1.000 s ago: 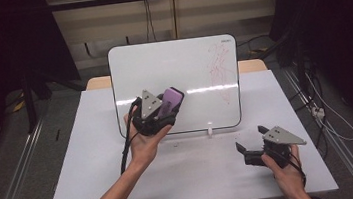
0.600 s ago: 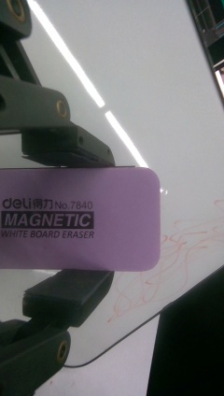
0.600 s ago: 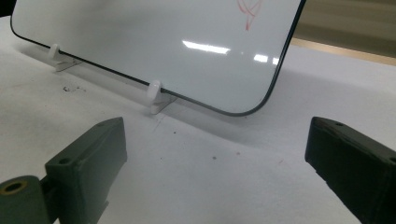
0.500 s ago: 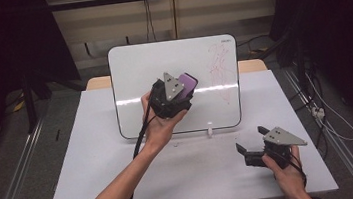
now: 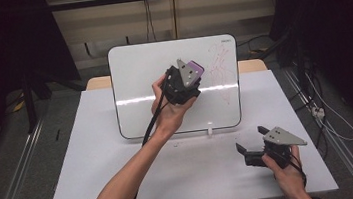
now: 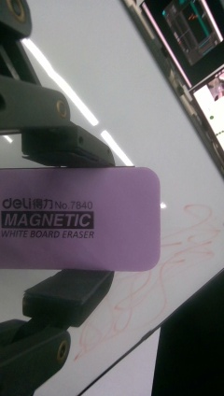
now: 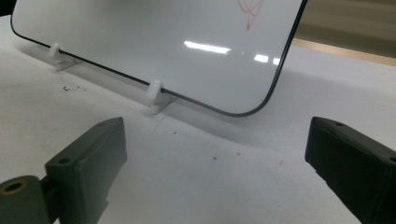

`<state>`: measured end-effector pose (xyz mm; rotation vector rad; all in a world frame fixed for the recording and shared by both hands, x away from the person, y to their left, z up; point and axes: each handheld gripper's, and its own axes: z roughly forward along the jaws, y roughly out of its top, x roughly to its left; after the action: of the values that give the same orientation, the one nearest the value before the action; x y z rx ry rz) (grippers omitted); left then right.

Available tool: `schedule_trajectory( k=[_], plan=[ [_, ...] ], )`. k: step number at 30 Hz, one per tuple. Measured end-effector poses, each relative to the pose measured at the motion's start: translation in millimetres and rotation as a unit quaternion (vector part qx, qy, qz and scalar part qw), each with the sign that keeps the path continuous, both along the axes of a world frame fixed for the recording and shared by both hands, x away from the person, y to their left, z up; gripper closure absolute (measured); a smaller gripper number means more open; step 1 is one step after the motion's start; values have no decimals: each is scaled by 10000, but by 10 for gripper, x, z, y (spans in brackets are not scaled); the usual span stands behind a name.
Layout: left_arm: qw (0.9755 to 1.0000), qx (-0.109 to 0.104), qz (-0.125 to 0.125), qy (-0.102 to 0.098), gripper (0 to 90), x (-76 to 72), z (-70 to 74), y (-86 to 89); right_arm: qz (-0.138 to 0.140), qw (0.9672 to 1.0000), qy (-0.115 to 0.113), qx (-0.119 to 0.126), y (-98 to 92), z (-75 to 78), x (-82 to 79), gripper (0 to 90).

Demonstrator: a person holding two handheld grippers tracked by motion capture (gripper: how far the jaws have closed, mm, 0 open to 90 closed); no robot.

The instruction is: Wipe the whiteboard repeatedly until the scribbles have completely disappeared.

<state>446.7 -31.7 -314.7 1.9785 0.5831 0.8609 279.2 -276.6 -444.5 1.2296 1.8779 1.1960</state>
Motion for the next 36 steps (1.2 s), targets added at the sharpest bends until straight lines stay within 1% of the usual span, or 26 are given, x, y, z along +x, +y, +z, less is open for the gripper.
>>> schedule_trajectory(
  k=[1, 2, 4, 5, 6, 7, 8, 9, 10, 11, 12, 13, 15, 16, 19, 20, 21, 22, 24, 25, 26, 28, 29, 31, 35, 36],
  plan=[
    [10000, 71, 7, -68, 415, 26, 13, -29, 2, 10000, 4, 4, -1, -1, 2, 55],
    [9998, 152, 11, -82, 415, 52, 25, -55, 3, 10000, 7, 5, -3, -1, 5, 55],
    [9998, 197, 51, -87, 415, 111, 40, -113, -4, 10000, 8, 21, -4, -1, 11, 55],
    [9995, 239, 107, -159, 415, 141, 47, -142, 2, 10000, 7, 15, -5, -3, 15, 55],
    [9992, 311, 137, -189, 415, 163, 59, -171, 13, 10000, 10, 15, -4, -5, 19, 55],
    [9987, 402, 167, -269, 415, 192, 68, -203, 21, 10000, 19, 16, -3, -8, 22, 55],
    [9983, 469, 177, -281, 415, 222, 79, -231, 31, 10000, 31, 14, -1, -11, 24, 55],
    [9982, 448, 208, -329, 415, 257, 77, -266, 43, 10000, 25, 1, -2, -16, 31, 55],
    [9983, 448, 207, -300, 415, 285, 87, -291, 45, 10000, 33, -6, -5, -20, 35, 55],
    [9980, 481, 229, -354, 415, 318, 97, -310, 39, 10000, 45, 8, -9, -24, 39, 54],
    [9979, 480, 265, -357, 415, 350, 103, -330, 40, 10000, 53, 13, -14, -27, 38, 55],
    [9981, 428, 289, -323, 415, 377, 104, -356, 42, 10000, 54, 17, -19, -30, 37, 55],
    [9980, 418, 329, -350, 415, 412, 109, -408, 34, 10000, 63, 9, -26, -37, 39, 55],
    [9976, 493, 308, -384, 415, 427, 112, -432, 33, 10000, 73, 18, -28, -38, 39, 55],
    [9966, 604, 347, -429, 416, 462, 81, -496, 40, 10000, 70, 31, -35, -38, 42, 55],
    [9965, 601, 381, -449, 415, 471, 63, -512, 39, 10000, 70, 33, -37, -38, 42, 55],
    [9961, 636, 375, -474, 415, 477, 47, -526, 39, 10000, 71, 36, -39, -39, 40, 55],
    [9953, 705, 391, -540, 415, 476, 35, -540, 45, 10000, 68, 37, -41, -39, 40, 55],
    [9951, 727, 357, -563, 415, 471, 7, -575, 47, 10000, 66, 37, -43, -39, 41, 55],
    [9944, 766, 361, -627, 415, 461, -3, -591, 51, 10000, 70, 36, -42, -40, 42, 55],
    [9945, 767, 335, -622, 415, 451, -15, -605, 53, 10000, 71, 31, -40, -41, 43, 55],
    [9938, 865, 266, -648, 415, 425, -41, -640, 68, 10000, 68, 27, -36, -38, 41, 55],
    [9942, 854, 225, -616, 415, 406, -60, -658, 61, 10000, 69, 27, -34, -37, 39, 55],
    [9937, 901, 147, -650, 415, 370, -103, -692, 62, 10000, 67, 26, -33, -36, 38, 55],
    [9937, 937, -57, -605, 414, 267, -226, -756, 64, 10000, 64, 14, -32, -35, 35, 55],
    [9932, 952, -135, -654, 415, 240, -259, -771, 72, 10000, 54, 7, -32, -34, 34, 55]
  ],
)
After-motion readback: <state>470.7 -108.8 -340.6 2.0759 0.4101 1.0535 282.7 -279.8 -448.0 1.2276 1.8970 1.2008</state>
